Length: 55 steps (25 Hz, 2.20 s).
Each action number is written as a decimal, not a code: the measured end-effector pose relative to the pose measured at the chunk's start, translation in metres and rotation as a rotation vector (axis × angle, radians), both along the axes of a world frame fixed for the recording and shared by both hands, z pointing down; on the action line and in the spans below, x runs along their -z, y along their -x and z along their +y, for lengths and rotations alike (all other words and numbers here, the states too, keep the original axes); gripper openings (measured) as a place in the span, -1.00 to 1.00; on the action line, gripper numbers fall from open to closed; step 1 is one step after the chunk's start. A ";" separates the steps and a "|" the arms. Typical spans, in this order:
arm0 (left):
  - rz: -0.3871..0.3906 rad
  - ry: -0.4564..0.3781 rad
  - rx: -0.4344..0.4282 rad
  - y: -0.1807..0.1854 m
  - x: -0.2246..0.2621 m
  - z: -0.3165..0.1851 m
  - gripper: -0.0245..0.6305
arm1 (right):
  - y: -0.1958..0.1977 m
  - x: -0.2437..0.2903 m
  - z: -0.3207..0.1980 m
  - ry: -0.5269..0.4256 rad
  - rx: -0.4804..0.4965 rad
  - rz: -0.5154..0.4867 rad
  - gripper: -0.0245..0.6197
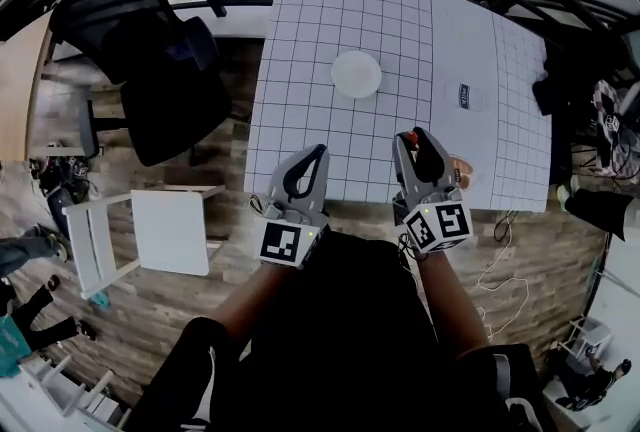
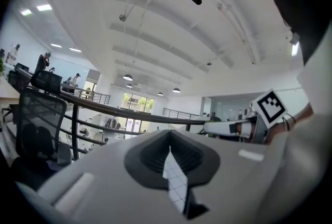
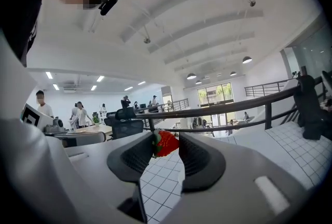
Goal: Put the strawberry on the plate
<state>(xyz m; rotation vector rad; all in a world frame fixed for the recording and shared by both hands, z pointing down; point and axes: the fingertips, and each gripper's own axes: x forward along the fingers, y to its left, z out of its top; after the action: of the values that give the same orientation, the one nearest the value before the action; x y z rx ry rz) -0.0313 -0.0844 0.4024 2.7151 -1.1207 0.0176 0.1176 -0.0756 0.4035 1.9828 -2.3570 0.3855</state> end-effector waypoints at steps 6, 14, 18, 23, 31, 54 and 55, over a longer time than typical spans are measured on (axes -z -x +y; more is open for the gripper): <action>0.019 0.060 -0.009 -0.008 -0.018 -0.019 -0.90 | 0.003 -0.032 -0.049 0.070 0.029 0.004 -0.45; -0.004 0.058 0.053 -0.018 -0.022 -0.057 -0.90 | -0.007 -0.067 -0.095 0.105 0.106 0.076 -0.46; -0.010 0.061 0.099 -0.025 -0.026 -0.083 -0.90 | -0.014 -0.092 -0.115 0.123 0.149 0.073 -0.45; -0.021 0.077 0.155 -0.040 -0.038 -0.116 -0.90 | -0.025 -0.125 -0.139 0.174 0.203 0.100 -0.45; -0.015 0.109 0.175 -0.064 -0.061 -0.140 -0.90 | -0.033 -0.190 -0.168 0.335 0.252 0.082 -0.45; 0.039 0.172 0.194 -0.063 -0.069 -0.151 -0.90 | -0.034 -0.321 -0.217 0.590 0.295 0.144 -0.45; 0.038 0.176 0.189 -0.062 -0.069 -0.151 -0.90 | -0.034 -0.324 -0.217 0.598 0.290 0.146 -0.45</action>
<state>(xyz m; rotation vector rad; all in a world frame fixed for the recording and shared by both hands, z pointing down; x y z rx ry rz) 0.0308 -0.2351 0.4717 2.4376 -1.2952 0.0337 0.1520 -0.2929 0.7275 1.3356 -2.0642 0.7823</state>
